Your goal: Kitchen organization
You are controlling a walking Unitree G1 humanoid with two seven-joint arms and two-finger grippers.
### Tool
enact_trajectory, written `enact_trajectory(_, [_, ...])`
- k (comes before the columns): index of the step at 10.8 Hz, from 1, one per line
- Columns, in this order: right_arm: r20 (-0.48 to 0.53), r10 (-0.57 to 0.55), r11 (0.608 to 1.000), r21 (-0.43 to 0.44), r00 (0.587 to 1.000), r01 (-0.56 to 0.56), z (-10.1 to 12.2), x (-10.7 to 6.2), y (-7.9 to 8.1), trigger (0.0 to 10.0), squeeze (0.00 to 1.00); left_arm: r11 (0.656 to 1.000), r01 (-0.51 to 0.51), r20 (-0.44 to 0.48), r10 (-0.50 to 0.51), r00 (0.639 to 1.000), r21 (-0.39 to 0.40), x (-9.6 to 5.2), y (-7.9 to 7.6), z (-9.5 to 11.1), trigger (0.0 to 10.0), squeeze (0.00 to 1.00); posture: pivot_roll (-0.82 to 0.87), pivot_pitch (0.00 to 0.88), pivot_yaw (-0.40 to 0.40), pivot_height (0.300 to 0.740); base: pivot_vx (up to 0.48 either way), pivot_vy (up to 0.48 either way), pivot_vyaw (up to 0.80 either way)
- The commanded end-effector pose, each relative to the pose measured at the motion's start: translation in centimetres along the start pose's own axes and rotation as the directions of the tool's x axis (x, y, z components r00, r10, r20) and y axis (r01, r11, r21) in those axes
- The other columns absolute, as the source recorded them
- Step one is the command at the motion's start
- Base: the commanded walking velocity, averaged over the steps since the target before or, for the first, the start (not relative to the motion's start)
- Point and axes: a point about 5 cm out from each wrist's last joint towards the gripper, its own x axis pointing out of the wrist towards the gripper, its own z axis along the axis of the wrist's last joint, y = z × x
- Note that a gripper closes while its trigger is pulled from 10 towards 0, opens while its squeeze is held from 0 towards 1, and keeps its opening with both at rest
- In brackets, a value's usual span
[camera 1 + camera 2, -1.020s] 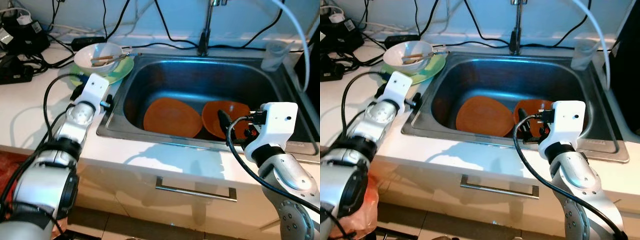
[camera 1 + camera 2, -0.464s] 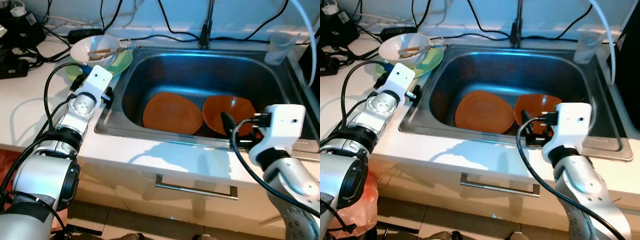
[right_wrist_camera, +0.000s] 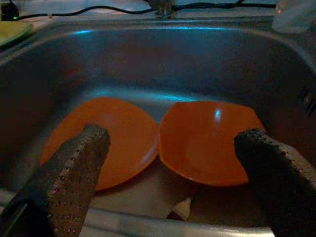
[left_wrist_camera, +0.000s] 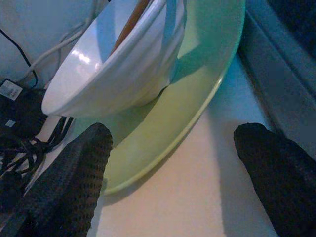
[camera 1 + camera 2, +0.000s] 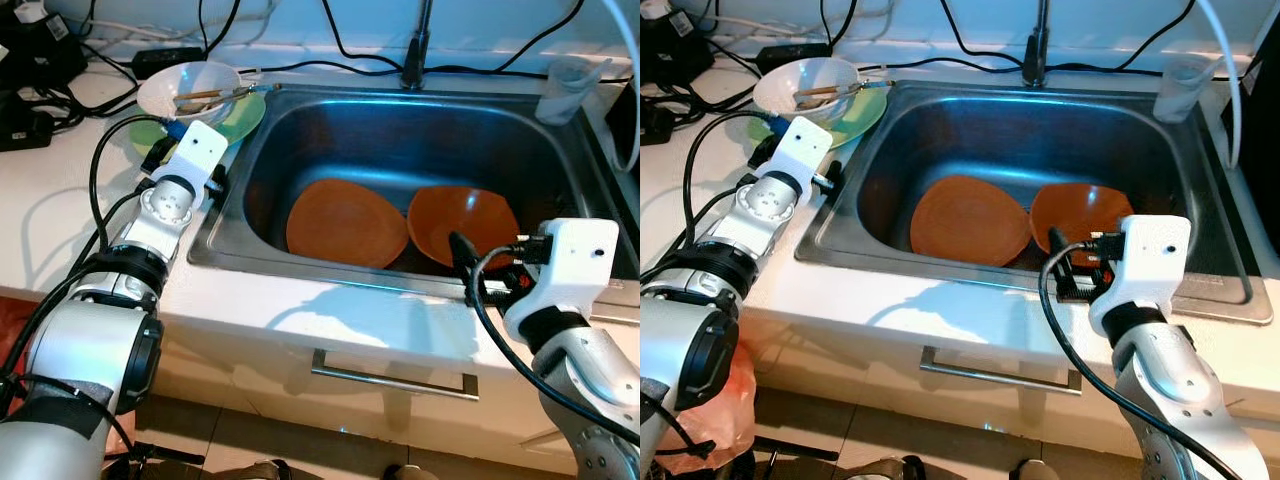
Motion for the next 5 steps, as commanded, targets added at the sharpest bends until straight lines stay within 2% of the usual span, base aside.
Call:
enact_trajectory(1, [0.004, -0.001, 1.0, 0.003, 1.0, 0.001, 0.1, -0.5, 0.1, 10.0, 0.0, 0.999, 0.035, -0.03, -0.035, 0.999, 0.0, 0.0, -0.9, -0.4, 10.0, 0.0, -0.23, 0.17, 0.077, 0.74, 0.0, 0.0, 0.0])
enact_trajectory(5, [-0.015, -0.026, 1.0, 0.013, 1.0, 0.026, -0.1, -1.6, -0.1, 10.0, 0.0, 0.999, 0.049, -0.019, -0.049, 0.999, 0.015, 0.1, -1.4, 0.3, 10.0, 0.0, -0.26, 0.202, 0.081, 0.74, 0.0, 0.0, 0.0])
